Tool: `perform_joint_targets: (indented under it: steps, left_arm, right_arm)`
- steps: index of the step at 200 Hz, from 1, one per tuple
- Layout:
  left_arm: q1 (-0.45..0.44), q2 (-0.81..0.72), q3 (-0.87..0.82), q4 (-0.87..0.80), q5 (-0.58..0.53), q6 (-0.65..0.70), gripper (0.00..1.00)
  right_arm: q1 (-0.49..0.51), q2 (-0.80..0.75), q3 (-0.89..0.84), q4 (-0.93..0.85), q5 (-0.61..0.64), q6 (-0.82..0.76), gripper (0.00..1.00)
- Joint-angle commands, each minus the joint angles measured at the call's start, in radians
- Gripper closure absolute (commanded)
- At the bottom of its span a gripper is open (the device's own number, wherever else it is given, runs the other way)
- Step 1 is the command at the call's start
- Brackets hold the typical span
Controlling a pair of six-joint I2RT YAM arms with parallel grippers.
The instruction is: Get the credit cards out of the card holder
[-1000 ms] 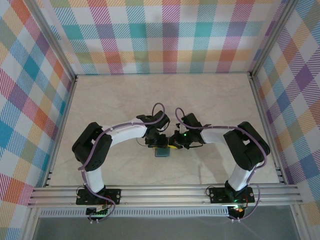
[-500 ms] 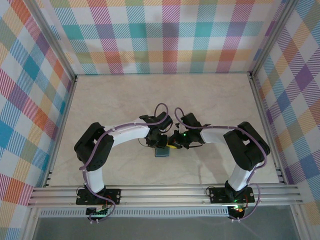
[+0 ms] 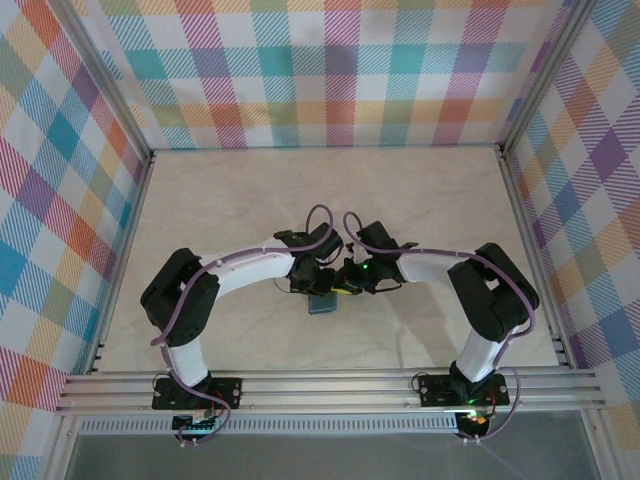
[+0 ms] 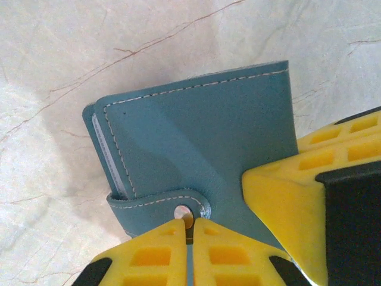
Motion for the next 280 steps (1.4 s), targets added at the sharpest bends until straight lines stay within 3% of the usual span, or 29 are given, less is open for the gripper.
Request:
perform_joint_targets:
  steps: [1,68,151,244,280]
  left_arm:
    - [0.015,-0.078,-0.052,-0.028,-0.042,-0.023,0.92]
    - [0.074,-0.198,-0.176,0.047,0.076,-0.071,0.93]
    - [0.143,-0.253,-0.385,0.26,0.256,-0.114,0.94]
    - [0.22,-0.332,-0.526,0.433,0.412,-0.136,0.94]
    - [0.243,-0.328,-0.575,0.501,0.489,-0.13,0.94]
  right_arm:
    - [0.0,0.015,0.006,-0.142,0.053,-0.058,1.0]
    - [0.0,0.03,0.031,-0.203,0.072,-0.102,0.99]
    - [0.009,0.027,0.08,-0.278,0.13,-0.11,0.84]
    - [0.08,-0.014,0.171,-0.5,0.323,-0.093,0.56]
    - [0.149,-0.011,0.247,-0.611,0.445,-0.073,0.35]
